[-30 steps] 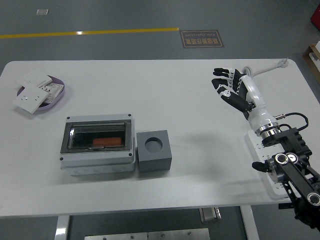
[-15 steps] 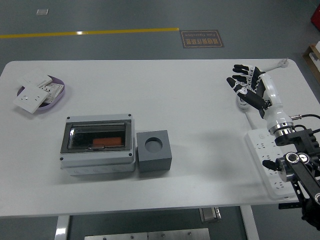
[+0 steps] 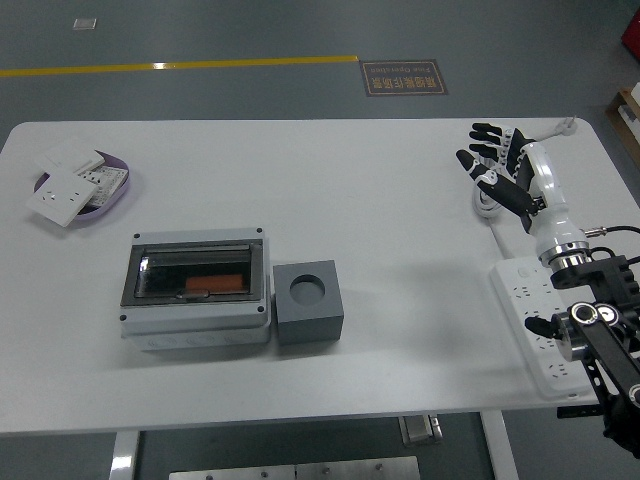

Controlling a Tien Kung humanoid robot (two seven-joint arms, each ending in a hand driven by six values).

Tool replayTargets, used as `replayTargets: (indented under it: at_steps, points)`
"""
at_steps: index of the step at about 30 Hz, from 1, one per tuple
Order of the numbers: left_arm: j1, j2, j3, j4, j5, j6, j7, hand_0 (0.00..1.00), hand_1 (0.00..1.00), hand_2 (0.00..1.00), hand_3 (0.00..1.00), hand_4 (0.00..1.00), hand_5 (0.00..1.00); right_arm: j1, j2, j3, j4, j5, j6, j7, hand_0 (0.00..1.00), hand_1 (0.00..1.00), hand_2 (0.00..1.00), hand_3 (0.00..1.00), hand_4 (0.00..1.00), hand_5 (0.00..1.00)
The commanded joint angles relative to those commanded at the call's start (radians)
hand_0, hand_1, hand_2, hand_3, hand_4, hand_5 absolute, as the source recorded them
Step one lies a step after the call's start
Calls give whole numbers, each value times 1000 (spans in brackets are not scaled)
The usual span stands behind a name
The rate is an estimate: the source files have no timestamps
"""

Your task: Pick up the cylinder from the cube,place it in the box,flap close box

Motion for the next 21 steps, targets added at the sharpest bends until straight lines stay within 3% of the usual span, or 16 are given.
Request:
replayTargets:
  at_steps: [12, 21]
  points:
    - [3, -16, 9, 0, -31, 6, -5, 923, 852, 854, 951, 2, 2, -7, 10, 7, -3, 10, -12, 16, 813, 726, 741, 749, 929, 418]
    - [-9, -9, -3, 0, -22, 6, -7, 923, 852, 854, 951, 2, 2, -1, 16, 14, -4, 4, -18, 15, 812, 725, 739, 748, 927, 417]
